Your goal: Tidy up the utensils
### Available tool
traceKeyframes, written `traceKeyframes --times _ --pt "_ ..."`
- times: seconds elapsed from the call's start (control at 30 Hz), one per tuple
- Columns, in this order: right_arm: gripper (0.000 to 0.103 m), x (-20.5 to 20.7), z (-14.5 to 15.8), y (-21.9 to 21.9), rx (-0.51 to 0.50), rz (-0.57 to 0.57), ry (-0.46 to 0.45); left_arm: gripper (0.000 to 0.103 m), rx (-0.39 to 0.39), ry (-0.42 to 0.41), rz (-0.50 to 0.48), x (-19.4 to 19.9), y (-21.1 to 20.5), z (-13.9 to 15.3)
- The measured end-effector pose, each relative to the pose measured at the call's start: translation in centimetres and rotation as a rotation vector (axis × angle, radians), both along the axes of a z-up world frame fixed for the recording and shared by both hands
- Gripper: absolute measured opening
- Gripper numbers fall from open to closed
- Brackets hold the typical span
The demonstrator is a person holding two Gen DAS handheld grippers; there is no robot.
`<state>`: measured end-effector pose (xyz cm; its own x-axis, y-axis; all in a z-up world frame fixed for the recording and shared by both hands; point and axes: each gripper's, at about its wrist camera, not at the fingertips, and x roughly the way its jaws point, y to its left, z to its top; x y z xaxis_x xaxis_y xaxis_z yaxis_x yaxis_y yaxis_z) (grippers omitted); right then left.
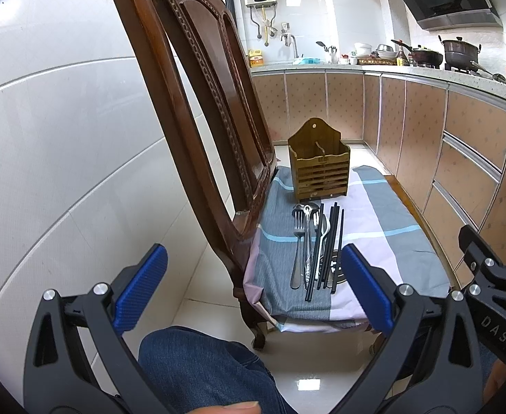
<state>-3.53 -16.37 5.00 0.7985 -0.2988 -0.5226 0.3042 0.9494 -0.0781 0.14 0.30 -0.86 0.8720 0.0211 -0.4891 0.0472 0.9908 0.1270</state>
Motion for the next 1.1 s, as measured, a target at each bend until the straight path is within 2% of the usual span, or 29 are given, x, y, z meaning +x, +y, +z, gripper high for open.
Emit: traceKeyframes --times 0.33,0.5,0.7,0.87,0.93,0.97,1.03,1.1 --pt "0.100 2.1 -2.4 -0.8 0.023 -0.001 0.074 0.099 0.018 0.084 0.009 2.3 -0.6 -2.0" --pt "0.100 4.1 -4.3 -1.8 0.039 -0.008 0.140 0.099 0.028 0.157 0.010 4.8 -1.2 -4.3" --pt "0.100 7.3 -7.7 -3.6 0.054 -0.015 0.247 0.099 0.039 0.259 0.005 8.1 -2.1 -7.6" --pt "0.100 11.1 -10.5 -5.7 0.035 -0.002 0.343 0.099 0.015 0.305 0.002 11.3 -2.8 -9.3" --pt "0.100 12.9 -11.7 -6.9 0.059 0.012 0.379 0.099 0.003 0.316 -0.003 12.9 -3.1 -9.6" --pt "0.097 13.5 -12.0 -7.2 0.068 0.018 0.391 0.098 -0.006 0.315 -0.009 13.5 -3.2 -9.7" --pt "0.087 15.1 -12.7 -8.0 0.073 0.016 0.419 0.086 -0.023 0.322 -0.032 15.5 -3.4 -9.8" --pt "0.070 17.3 -13.3 -8.8 0.101 0.031 0.438 0.077 -0.072 0.354 -0.083 17.9 -3.7 -9.7"
